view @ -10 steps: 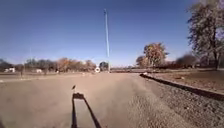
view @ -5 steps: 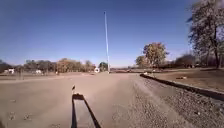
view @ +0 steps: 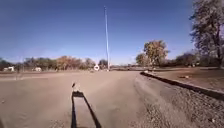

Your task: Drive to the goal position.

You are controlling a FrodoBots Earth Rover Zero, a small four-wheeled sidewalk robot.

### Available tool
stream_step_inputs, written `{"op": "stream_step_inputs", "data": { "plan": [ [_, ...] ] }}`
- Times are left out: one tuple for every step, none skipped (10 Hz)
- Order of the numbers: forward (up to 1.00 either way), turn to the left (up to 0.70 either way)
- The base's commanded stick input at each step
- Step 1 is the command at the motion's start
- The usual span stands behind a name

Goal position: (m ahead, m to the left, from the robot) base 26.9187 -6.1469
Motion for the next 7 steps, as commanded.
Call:
{"op": "stream_step_inputs", "data": {
  "plan": [
    [0.5,0.0],
    [0.5,0.0],
    [0.5,0.0],
    [0.5,0.0],
    [0.5,0.0],
    [0.5,0.0],
    [0.5,0.0]
  ]
}}
